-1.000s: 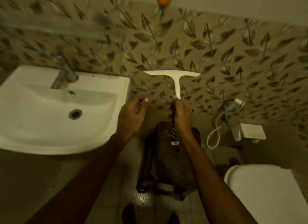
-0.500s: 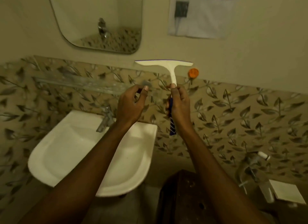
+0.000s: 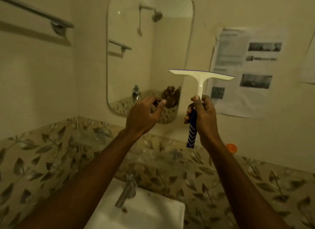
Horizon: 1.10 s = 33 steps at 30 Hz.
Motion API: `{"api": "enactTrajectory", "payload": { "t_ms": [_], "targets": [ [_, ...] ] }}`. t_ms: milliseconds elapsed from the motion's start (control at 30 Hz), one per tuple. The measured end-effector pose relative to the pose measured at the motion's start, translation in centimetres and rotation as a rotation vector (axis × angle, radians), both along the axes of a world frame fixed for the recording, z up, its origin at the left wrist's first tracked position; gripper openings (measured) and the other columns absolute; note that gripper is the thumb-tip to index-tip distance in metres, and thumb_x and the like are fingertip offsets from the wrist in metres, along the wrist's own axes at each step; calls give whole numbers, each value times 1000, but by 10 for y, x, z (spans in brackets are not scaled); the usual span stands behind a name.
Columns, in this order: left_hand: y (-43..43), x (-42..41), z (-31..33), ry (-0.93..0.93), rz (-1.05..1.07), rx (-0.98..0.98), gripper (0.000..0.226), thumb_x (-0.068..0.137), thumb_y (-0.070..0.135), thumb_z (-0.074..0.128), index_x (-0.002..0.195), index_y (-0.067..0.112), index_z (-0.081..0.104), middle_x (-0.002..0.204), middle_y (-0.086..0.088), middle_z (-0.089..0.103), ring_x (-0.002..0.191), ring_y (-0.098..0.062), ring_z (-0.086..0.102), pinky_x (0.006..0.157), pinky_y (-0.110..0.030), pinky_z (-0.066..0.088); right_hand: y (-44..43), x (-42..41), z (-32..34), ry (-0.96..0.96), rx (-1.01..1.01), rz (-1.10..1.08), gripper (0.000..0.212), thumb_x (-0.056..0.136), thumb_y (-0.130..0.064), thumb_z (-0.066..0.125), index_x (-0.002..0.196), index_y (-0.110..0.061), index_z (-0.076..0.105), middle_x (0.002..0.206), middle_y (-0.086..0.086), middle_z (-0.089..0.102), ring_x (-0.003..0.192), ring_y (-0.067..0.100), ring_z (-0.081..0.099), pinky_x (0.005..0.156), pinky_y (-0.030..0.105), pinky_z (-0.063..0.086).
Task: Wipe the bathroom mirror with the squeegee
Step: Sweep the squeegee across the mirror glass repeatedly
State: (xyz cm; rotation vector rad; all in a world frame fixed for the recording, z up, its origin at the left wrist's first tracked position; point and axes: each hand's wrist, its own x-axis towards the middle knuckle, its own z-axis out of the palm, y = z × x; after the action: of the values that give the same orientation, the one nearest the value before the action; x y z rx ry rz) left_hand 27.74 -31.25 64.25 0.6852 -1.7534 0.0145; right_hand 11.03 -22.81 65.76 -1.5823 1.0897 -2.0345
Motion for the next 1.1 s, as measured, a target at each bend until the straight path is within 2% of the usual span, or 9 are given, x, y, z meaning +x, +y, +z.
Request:
{"api": "enactTrajectory", "payload": {
  "t_ms": [67, 167, 267, 367, 433, 633, 767, 933, 1100],
  "targets": [
    [-22, 9, 23, -19, -19, -33, 29, 95, 42, 51, 92, 17, 66, 86, 4, 66, 67, -10, 57, 56, -26, 47, -17, 5, 24, -9, -15, -20, 18, 104, -24, 43, 92, -13, 50, 65, 3, 56, 55, 16, 54, 50, 30, 50],
    [-54, 20, 55, -73, -28, -63, 27, 95, 42, 52, 92, 18, 64, 87, 7, 65, 63, -1, 52, 56, -9, 35, -44, 14, 59, -15, -24, -101, 17, 103, -25, 43, 91, -17, 51, 62, 0, 55, 51, 14, 52, 48, 28, 48],
    [-79, 29, 86, -77, -62, -102, 24, 95, 41, 53, 94, 19, 64, 88, 9, 63, 62, 6, 48, 52, -5, 36, -71, 21, 94, -29, -49, -185, 21, 104, -30, 40, 89, -19, 51, 59, -3, 51, 47, 11, 45, 44, 25, 41],
    [-95, 37, 117, -33, -77, -90, 31, 94, 46, 50, 97, 19, 65, 91, 7, 65, 67, 1, 52, 57, -13, 35, -93, 26, 132, -20, -57, -230, 38, 104, -40, 38, 102, -7, 56, 59, 0, 49, 45, 12, 43, 41, 24, 38],
    [-101, 39, 134, -35, -72, -78, 32, 94, 47, 50, 99, 19, 65, 94, 5, 67, 71, -5, 55, 60, -19, 39, -103, 28, 155, -26, -60, -225, 49, 103, -45, 36, 102, 0, 56, 63, 8, 48, 48, 16, 43, 45, 28, 38],
    [-109, 43, 169, -33, -25, -24, 35, 94, 49, 50, 104, 19, 66, 101, 3, 69, 83, -11, 59, 73, -32, 49, -123, 31, 208, 13, -100, -320, 47, 103, -47, 35, 81, -9, 51, 69, 16, 47, 54, 24, 42, 49, 34, 37],
    [-111, 44, 180, -59, -1, -20, 36, 93, 50, 50, 107, 21, 66, 103, 2, 69, 89, -14, 62, 83, -44, 53, -132, 27, 227, 38, -101, -374, 48, 102, -49, 36, 83, -8, 54, 68, 17, 51, 56, 26, 47, 51, 34, 41],
    [-116, 46, 186, -11, -6, -18, 33, 93, 48, 52, 108, 21, 65, 103, 1, 70, 84, -15, 62, 82, -45, 54, -140, 25, 239, 52, -88, -406, 52, 99, -54, 37, 82, -8, 55, 67, 19, 54, 56, 29, 51, 42, 27, 43],
    [-125, 43, 186, 31, -29, -8, 30, 93, 45, 53, 108, 21, 65, 104, 0, 70, 88, -17, 64, 84, -45, 54, -151, 20, 242, 41, -102, -450, 57, 99, -58, 35, 75, -8, 52, 61, 13, 54, 47, 25, 50, 47, 31, 44]
  ]
}}
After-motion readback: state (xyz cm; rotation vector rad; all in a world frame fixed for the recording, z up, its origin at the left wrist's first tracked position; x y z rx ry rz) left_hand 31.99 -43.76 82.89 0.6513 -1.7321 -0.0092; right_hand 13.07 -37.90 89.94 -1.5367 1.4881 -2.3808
